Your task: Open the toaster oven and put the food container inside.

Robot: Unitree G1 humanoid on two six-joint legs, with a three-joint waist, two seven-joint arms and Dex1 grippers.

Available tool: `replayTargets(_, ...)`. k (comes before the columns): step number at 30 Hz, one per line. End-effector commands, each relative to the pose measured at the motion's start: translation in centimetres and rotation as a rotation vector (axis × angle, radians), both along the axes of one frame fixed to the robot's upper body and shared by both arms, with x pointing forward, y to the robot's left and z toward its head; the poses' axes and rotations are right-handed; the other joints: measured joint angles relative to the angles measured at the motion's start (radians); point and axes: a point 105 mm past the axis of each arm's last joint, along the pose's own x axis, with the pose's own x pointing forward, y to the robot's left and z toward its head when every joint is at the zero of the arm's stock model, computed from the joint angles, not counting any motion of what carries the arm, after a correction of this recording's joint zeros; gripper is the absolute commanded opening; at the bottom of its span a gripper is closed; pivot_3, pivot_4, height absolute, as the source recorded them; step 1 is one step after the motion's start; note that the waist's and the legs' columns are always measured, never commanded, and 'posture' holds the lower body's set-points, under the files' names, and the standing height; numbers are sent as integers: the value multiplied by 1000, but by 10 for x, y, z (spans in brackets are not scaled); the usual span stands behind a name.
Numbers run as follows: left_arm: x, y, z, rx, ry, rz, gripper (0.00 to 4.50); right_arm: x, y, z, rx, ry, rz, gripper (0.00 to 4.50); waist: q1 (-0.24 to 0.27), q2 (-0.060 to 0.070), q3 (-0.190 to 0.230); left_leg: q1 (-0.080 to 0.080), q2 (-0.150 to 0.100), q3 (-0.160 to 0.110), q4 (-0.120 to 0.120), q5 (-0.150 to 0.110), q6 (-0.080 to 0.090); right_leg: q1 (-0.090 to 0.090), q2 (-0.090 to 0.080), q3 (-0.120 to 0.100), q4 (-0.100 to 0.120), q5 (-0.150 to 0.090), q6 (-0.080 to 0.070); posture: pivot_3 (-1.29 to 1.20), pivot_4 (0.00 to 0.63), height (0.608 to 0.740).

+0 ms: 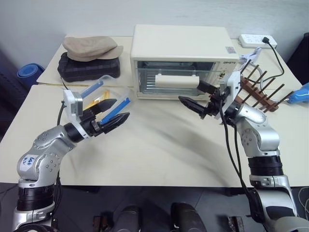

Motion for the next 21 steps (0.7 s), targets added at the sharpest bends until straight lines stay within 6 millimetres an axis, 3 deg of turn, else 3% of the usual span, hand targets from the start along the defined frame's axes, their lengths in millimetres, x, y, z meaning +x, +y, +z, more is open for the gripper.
replayTargets(1,17,5,30,-48,-94,46,3898,-19,7,2,-71,-70,63,4500,4,0,0,0,0,0,0,0,0,0,0,0,0,0,0,0,150,740)
replayTargets(4,38,-1,44,-53,-114,78,2979,-23,6,-11,-130,-77,57,4500,4,-1,0,0,0,1,1,0,0,0,1,0,0,0,0,0,150,740)
replayTargets(8,68,-25,49,23,-148,81,1784,-25,4,-23,-179,-87,49,4500,7,-1,1,0,-1,2,1,0,0,0,2,0,-1,0,1,0,150,740)
replayTargets(10,86,-41,45,93,-158,105,1178,-27,0,-27,-194,-99,34,4500,7,-1,1,0,-1,3,1,0,0,0,3,0,-1,0,1,0,150,740)
replayTargets(14,82,-69,13,317,-207,-21,18,-31,-10,-33,-199,-98,-11,4500,4,-2,1,0,-5,3,0,0,0,0,3,0,-2,1,2,0,150,740)
replayTargets(17,76,-75,-6,396,-198,-77,18,-41,-26,-45,-202,-88,-67,4500,6,-2,1,0,-5,3,-1,0,0,-2,4,0,-2,1,2,0,150,740)
replayTargets(21,65,-80,-31,451,-154,-108,18,-68,-64,-73,-233,-18,-165,4500,16,-2,1,-1,-3,3,0,0,0,0,3,-1,-1,1,2,0,150,740)
